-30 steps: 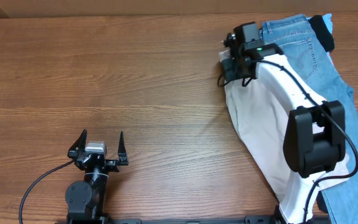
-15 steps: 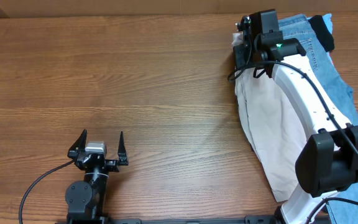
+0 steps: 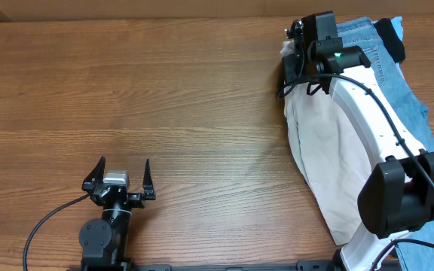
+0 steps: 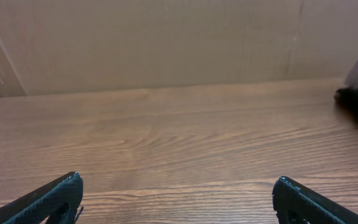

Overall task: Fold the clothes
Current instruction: 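Drag the beige pants left off the pile with the right gripper, then release the pants and move the right gripper back to the pile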

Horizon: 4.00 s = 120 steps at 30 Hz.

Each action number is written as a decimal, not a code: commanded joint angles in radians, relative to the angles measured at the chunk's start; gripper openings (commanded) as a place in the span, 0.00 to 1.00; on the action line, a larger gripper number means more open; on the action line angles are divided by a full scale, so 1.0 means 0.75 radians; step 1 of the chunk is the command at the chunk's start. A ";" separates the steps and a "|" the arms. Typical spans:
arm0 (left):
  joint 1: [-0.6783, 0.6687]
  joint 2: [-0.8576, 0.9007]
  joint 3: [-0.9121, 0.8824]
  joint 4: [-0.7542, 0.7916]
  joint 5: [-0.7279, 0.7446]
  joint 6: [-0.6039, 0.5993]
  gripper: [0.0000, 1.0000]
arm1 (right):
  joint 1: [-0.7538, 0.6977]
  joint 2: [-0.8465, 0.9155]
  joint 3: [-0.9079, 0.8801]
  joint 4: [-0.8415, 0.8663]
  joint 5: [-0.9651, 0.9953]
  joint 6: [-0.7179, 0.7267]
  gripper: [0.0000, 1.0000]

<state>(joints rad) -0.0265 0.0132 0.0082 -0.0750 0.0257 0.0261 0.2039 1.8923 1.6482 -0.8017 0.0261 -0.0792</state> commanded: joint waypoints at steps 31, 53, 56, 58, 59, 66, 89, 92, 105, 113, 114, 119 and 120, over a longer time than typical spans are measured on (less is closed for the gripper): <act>-0.009 -0.010 -0.005 -0.001 -0.003 0.016 1.00 | 0.536 -0.039 0.002 0.305 -0.552 0.195 0.04; -0.009 -0.010 -0.005 -0.001 -0.004 0.016 1.00 | 0.659 -0.037 0.050 0.327 -0.572 0.385 0.52; -0.009 -0.010 -0.005 -0.001 -0.003 0.016 1.00 | 0.610 -0.042 0.173 0.182 -0.427 0.374 0.52; -0.009 -0.010 -0.005 -0.001 -0.004 0.016 1.00 | 0.546 -0.042 0.290 0.037 -0.302 0.374 0.52; -0.009 -0.010 -0.005 -0.001 -0.003 0.016 1.00 | 0.505 -0.042 0.344 -0.031 -0.249 0.374 0.52; -0.009 -0.010 -0.005 -0.001 -0.003 0.016 1.00 | 0.031 -0.028 0.426 -0.273 -0.141 0.194 0.17; -0.009 -0.010 -0.005 -0.001 -0.003 0.016 1.00 | -0.396 0.582 0.358 -0.190 -0.617 -0.115 0.04; -0.009 -0.010 -0.005 -0.001 -0.004 0.016 1.00 | -0.396 0.631 0.358 -0.160 -0.555 -0.114 0.04; -0.009 -0.010 -0.005 -0.001 -0.004 0.016 1.00 | -0.507 0.681 0.308 -0.138 -0.315 -0.150 0.04; -0.009 -0.010 -0.005 -0.001 -0.004 0.016 1.00 | -0.755 0.734 0.225 -0.127 -0.292 -0.176 0.04; -0.009 -0.010 -0.005 -0.001 -0.003 0.016 1.00 | -0.787 0.740 0.225 -0.124 -0.270 -0.176 0.04; -0.009 -0.010 -0.005 -0.001 -0.003 0.016 1.00 | -0.914 0.742 0.229 -0.105 -0.130 -0.221 0.04; -0.009 -0.010 -0.005 -0.001 -0.004 0.016 1.00 | -0.934 0.742 0.229 -0.097 -0.111 -0.245 0.04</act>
<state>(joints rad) -0.0265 0.0132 0.0082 -0.0753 0.0257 0.0261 -0.3981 2.3814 1.8660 -0.8692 -0.3401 -0.2180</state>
